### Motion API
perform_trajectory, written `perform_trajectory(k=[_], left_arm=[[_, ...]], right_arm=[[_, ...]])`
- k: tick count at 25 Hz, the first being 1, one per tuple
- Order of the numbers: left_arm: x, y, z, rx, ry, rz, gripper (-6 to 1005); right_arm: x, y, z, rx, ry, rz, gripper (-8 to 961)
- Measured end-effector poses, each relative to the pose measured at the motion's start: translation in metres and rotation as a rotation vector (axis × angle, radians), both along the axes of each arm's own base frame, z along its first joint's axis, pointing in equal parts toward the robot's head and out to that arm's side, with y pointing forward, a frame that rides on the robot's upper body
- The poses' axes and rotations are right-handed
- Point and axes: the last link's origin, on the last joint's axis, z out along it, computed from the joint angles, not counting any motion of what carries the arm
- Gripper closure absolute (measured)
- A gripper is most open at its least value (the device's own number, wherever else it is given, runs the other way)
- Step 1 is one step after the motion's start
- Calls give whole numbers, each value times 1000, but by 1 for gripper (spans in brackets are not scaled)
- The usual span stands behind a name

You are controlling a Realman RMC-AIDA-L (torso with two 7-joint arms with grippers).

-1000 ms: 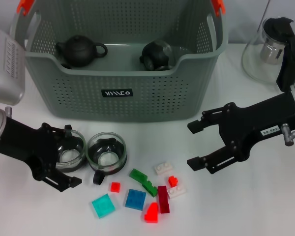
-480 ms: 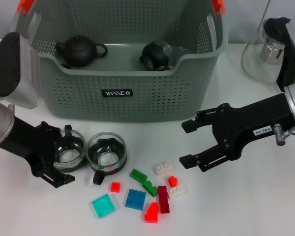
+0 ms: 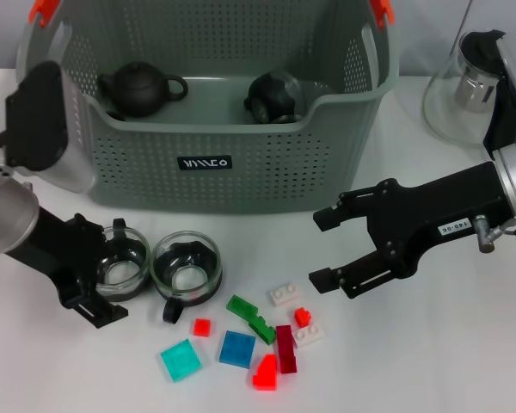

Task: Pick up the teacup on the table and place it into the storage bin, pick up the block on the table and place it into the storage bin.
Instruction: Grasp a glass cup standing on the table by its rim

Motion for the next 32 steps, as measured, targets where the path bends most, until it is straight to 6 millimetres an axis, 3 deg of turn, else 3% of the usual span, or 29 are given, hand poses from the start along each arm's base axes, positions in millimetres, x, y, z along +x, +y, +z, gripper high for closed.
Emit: perform_trajectory(k=[20, 32], left_arm=[[-2, -1, -30, -65, 115, 3, 99], [-4, 0, -33, -85, 166, 12, 313]], right_arm=[[1, -1, -2, -9, 2, -6, 12], [2, -1, -1, -6, 4, -8, 12]])
